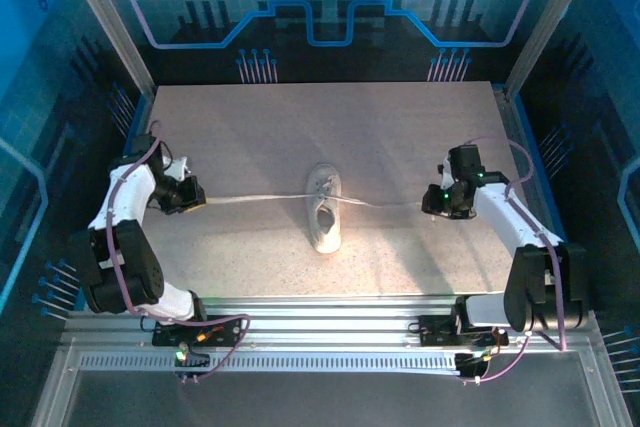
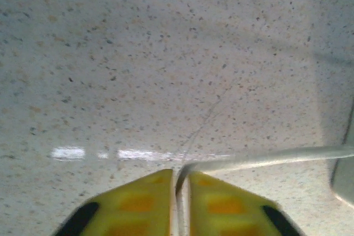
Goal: Tie the shoes
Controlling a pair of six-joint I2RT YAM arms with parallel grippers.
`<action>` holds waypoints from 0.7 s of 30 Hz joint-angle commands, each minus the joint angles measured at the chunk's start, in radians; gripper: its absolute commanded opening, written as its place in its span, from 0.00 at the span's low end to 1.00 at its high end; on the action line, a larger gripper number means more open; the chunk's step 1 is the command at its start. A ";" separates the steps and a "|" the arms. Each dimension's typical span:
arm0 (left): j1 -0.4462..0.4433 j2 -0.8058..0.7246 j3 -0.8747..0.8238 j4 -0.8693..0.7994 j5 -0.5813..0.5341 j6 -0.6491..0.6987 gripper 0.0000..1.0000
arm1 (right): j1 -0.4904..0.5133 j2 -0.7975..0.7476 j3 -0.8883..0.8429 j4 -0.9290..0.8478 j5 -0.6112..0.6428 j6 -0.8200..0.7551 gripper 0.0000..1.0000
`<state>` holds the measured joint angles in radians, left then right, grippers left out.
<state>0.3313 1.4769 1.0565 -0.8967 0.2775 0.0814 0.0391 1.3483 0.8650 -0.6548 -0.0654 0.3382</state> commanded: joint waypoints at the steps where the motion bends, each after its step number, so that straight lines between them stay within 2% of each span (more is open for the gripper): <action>1: -0.009 0.022 0.050 -0.065 -0.009 0.004 0.42 | 0.009 -0.010 0.056 -0.049 -0.037 -0.024 0.49; 3: -0.010 0.011 0.064 -0.066 -0.047 0.004 0.50 | 0.011 -0.007 0.067 -0.063 -0.059 -0.035 0.56; 4: -0.010 0.002 0.071 -0.064 -0.059 0.004 0.58 | 0.010 -0.007 0.077 -0.078 -0.064 -0.043 0.56; 7: -0.025 -0.029 0.087 -0.047 -0.072 0.013 0.59 | 0.024 -0.025 0.088 -0.073 -0.091 -0.081 0.56; 9: -0.069 -0.047 0.088 -0.017 -0.061 0.037 0.59 | 0.062 -0.040 0.082 -0.033 -0.106 -0.125 0.56; 11: -0.149 -0.062 0.074 0.038 -0.028 0.066 0.59 | 0.127 -0.036 0.077 0.014 -0.106 -0.180 0.56; 13: -0.271 -0.066 0.047 0.120 0.001 0.106 0.59 | 0.203 -0.008 0.079 0.057 -0.084 -0.238 0.56; 17: -0.482 -0.029 0.006 0.282 0.002 0.183 0.59 | 0.329 0.074 0.095 0.123 -0.042 -0.324 0.55; 21: -0.604 0.101 0.040 0.324 -0.050 0.310 0.59 | 0.349 0.127 0.081 0.213 -0.137 -0.277 0.57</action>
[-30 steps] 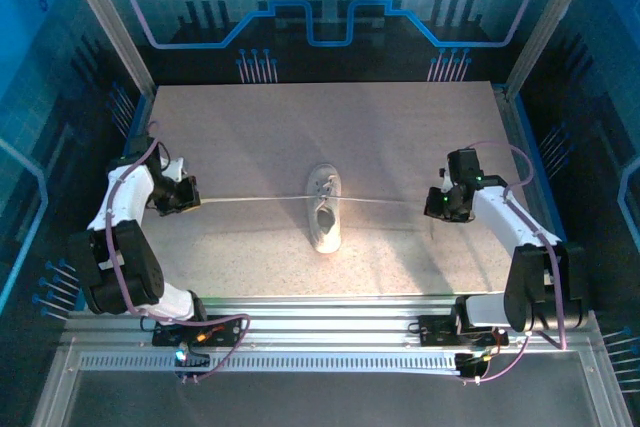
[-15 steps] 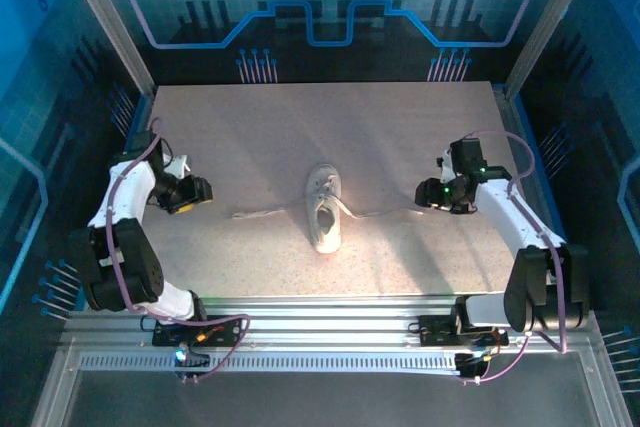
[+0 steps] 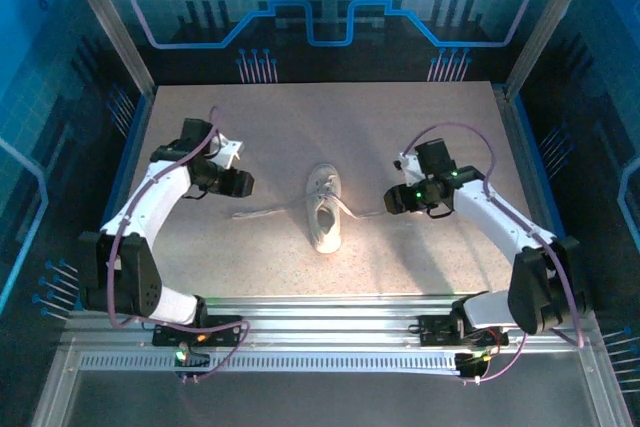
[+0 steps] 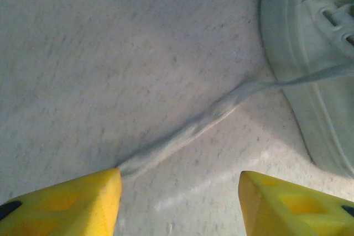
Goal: Tie the shoes
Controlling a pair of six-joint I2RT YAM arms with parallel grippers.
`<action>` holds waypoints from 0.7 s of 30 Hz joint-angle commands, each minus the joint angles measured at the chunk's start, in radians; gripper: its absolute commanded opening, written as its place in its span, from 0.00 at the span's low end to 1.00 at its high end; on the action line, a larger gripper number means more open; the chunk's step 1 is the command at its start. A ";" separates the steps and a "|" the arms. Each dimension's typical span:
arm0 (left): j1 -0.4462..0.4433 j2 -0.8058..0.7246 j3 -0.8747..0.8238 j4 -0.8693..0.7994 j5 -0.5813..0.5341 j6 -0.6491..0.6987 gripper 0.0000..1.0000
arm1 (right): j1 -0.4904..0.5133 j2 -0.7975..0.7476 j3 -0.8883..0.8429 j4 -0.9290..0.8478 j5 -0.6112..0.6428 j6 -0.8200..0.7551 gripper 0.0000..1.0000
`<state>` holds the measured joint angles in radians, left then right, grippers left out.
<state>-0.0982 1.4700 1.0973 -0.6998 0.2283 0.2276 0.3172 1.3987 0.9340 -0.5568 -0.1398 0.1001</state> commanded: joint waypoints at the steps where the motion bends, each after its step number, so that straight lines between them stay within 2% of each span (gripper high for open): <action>1: -0.185 0.155 0.028 0.102 -0.030 0.199 0.59 | 0.072 0.083 0.000 0.148 -0.094 -0.014 0.57; 4: -0.209 0.280 0.098 0.032 -0.080 0.281 0.59 | 0.071 0.096 -0.032 0.216 -0.127 0.048 0.57; 7: -0.245 0.329 0.114 0.039 -0.090 0.320 0.59 | 0.074 0.115 -0.040 0.233 -0.127 0.068 0.57; 13: -0.258 0.382 0.096 0.133 -0.137 0.303 0.60 | 0.077 0.137 -0.031 0.260 -0.131 0.081 0.56; 18: -0.265 0.450 0.110 0.124 -0.162 0.312 0.60 | 0.078 0.152 -0.004 0.266 -0.129 0.082 0.55; 21: -0.274 0.473 0.111 0.118 -0.165 0.304 0.55 | 0.079 0.154 0.013 0.263 -0.126 0.083 0.55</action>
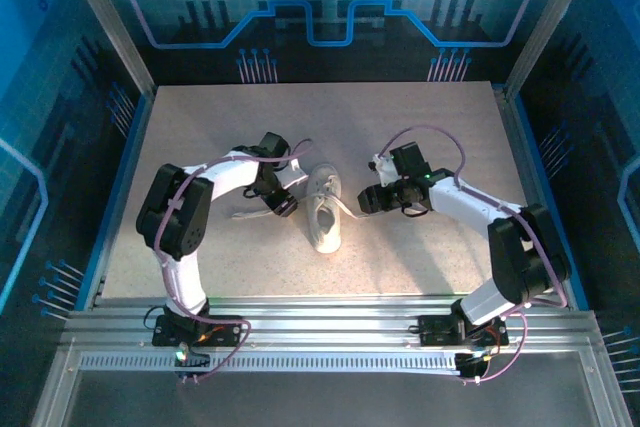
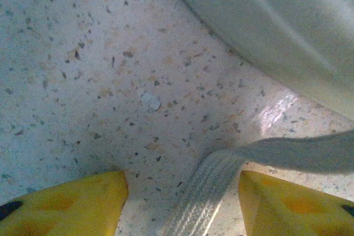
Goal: Tie the shoes
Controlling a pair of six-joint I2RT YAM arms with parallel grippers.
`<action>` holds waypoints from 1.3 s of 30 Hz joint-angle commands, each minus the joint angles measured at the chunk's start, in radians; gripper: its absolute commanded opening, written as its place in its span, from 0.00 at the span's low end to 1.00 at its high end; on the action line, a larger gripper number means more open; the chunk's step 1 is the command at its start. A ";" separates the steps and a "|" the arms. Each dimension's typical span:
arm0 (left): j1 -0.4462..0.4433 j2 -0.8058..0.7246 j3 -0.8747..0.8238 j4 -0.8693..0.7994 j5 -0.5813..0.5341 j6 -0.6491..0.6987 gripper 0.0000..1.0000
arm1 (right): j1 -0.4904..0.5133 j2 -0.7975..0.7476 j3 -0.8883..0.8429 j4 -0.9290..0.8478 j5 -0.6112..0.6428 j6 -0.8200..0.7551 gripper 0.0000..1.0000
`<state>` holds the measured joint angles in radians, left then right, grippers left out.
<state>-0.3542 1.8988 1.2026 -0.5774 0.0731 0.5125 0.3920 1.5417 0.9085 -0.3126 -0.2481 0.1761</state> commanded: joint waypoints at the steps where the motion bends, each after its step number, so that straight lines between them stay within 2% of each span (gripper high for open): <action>1: -0.019 0.044 0.006 -0.009 -0.011 0.018 0.54 | 0.003 0.009 0.043 0.018 -0.013 0.007 0.55; 3: -0.019 0.041 0.005 -0.014 0.001 0.018 0.43 | 0.003 0.005 0.049 0.017 -0.010 0.007 0.55; 5: -0.019 0.032 0.009 -0.030 0.009 0.011 0.22 | 0.004 -0.002 0.057 0.013 -0.001 0.008 0.55; 6: -0.019 0.023 0.008 -0.033 0.015 0.007 0.14 | 0.003 -0.006 0.059 0.011 0.003 0.008 0.55; 7: -0.017 0.008 0.004 -0.032 0.023 0.001 0.08 | 0.004 -0.011 0.063 0.008 0.007 0.010 0.55; 9: -0.014 -0.034 -0.007 -0.022 0.045 -0.011 0.03 | 0.005 -0.022 0.067 0.003 0.011 0.013 0.54; 16: 0.003 -0.263 -0.057 0.038 0.122 -0.072 0.00 | 0.041 -0.086 0.048 0.061 -0.021 0.004 0.46; 23: 0.003 -0.426 -0.120 0.202 0.242 -0.166 0.00 | 0.107 -0.098 0.047 0.152 -0.056 -0.012 0.46; 30: 0.001 -0.450 -0.143 0.347 0.354 -0.237 0.00 | 0.170 -0.015 0.119 0.188 -0.097 -0.015 0.46; 39: 0.000 -0.422 -0.133 0.379 0.405 -0.276 0.00 | 0.217 0.031 0.152 0.264 -0.145 -0.021 0.46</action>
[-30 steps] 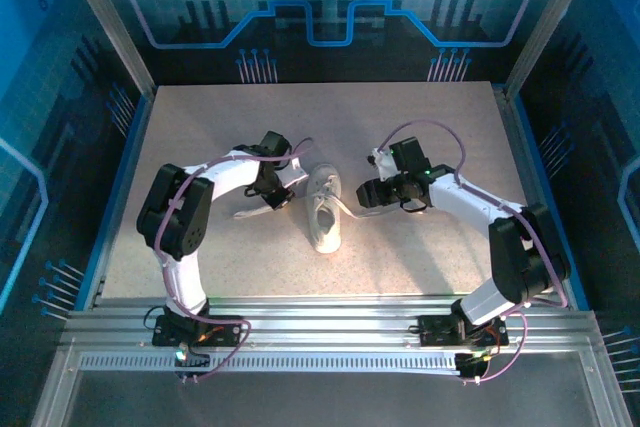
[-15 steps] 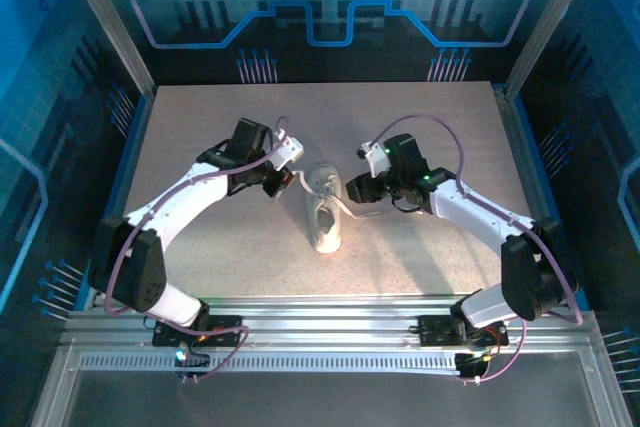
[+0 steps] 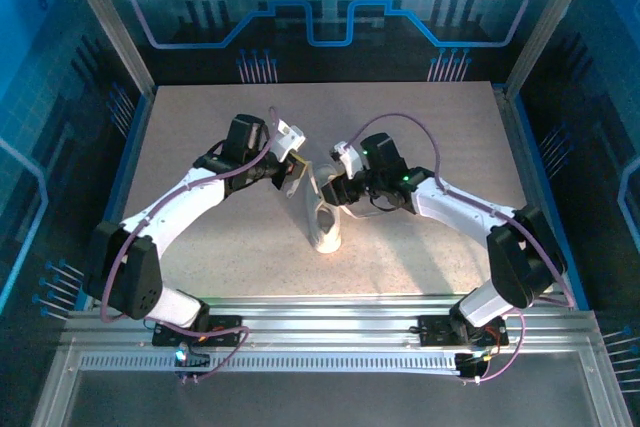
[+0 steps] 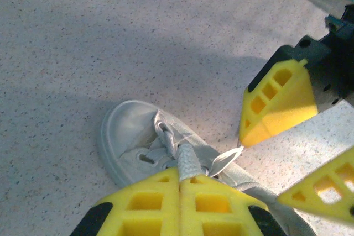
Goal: Tie the shoes
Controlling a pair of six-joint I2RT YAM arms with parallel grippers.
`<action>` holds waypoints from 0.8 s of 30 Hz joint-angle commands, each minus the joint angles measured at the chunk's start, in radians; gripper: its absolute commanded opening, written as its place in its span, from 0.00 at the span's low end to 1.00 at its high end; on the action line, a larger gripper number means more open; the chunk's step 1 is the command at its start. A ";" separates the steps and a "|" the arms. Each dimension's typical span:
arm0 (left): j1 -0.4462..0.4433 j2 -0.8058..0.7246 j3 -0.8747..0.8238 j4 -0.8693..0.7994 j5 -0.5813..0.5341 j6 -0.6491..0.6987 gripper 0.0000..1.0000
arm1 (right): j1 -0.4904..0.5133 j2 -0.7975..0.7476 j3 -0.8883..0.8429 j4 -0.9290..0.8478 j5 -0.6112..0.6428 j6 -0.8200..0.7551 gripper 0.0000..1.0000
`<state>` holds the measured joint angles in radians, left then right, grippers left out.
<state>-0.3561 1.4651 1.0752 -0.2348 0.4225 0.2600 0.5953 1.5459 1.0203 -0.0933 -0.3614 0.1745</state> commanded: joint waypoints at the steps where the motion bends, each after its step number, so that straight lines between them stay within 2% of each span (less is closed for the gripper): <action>1: 0.002 0.012 -0.006 0.038 0.059 -0.023 0.00 | 0.016 0.037 0.049 0.043 -0.031 -0.021 0.46; 6: 0.002 0.014 -0.007 0.040 0.072 -0.023 0.00 | 0.026 0.085 0.087 0.063 -0.023 -0.019 0.44; 11: 0.002 0.018 -0.009 0.043 0.085 -0.025 0.00 | 0.032 0.130 0.128 0.086 -0.023 -0.017 0.37; 15: 0.002 0.017 -0.017 0.042 0.086 -0.020 0.00 | 0.034 0.138 0.129 0.117 -0.011 -0.006 0.20; 18: 0.002 0.016 -0.028 0.045 0.083 -0.017 0.00 | 0.033 0.125 0.107 0.144 0.005 -0.004 0.02; 22: 0.002 0.015 -0.040 0.044 0.082 -0.018 0.01 | 0.033 0.099 0.077 0.167 0.021 -0.004 0.00; 24: 0.002 0.015 -0.041 0.033 0.082 -0.015 0.12 | 0.033 0.087 0.065 0.172 0.033 -0.003 0.00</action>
<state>-0.3561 1.4727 1.0496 -0.2012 0.4698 0.2390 0.6151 1.6741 1.1084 0.0326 -0.3462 0.1761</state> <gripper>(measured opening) 0.090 0.038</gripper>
